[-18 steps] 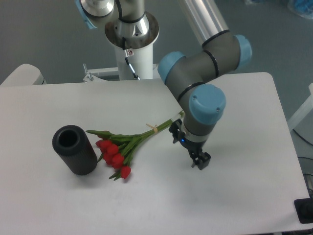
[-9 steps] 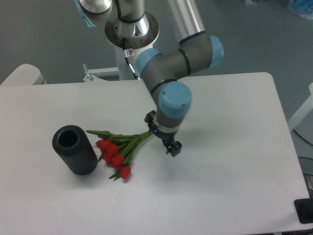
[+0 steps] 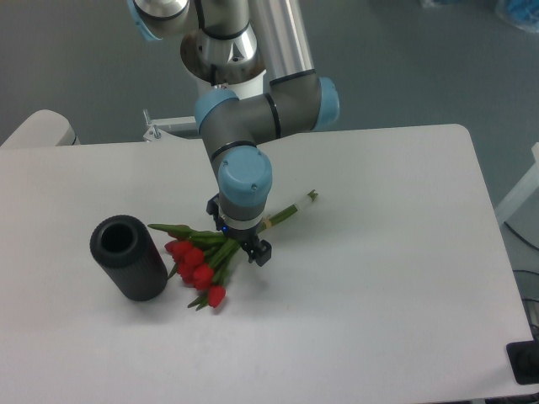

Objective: Pick up the flowers from the table
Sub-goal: 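Lower the gripper onto the stems and close it around them, then lift the gripped red tulips up off the table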

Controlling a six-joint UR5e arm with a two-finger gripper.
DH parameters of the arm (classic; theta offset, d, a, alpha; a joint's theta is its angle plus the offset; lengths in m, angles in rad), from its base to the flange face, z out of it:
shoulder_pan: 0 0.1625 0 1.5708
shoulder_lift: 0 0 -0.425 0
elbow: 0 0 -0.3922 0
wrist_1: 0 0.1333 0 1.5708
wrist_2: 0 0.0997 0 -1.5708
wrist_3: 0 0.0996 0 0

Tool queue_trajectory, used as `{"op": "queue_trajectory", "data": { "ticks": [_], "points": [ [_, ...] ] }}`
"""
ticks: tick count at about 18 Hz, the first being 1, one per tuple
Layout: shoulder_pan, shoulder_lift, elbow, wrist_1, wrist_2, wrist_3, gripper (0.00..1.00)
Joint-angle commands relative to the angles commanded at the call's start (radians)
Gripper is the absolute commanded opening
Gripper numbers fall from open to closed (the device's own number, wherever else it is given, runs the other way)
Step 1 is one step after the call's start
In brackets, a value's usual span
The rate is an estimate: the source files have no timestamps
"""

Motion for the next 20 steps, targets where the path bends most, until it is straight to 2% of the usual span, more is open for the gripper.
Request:
{"op": "queue_trajectory", "data": {
  "ticks": [4,8,9,10,12,14,17,20],
  "points": [
    [-0.005,-0.012,-0.038,0.057,0.003,-0.002,1.0],
    [-0.006,-0.018,-0.049,0.061,0.002,-0.002,1.0],
    [-0.006,-0.021,-0.049,0.061,0.002,-0.002,0.95],
    [-0.006,-0.021,-0.048,0.058,0.0,-0.003,0.69],
    [-0.005,-0.02,-0.046,0.055,-0.002,-0.011,0.28],
    [-0.002,-0.018,-0.038,0.054,0.002,-0.012,0.05],
    [0.006,-0.011,-0.025,0.051,0.006,-0.005,0.03],
    [0.011,-0.011,0.023,0.04,0.011,-0.006,0.03]
  ]
}}
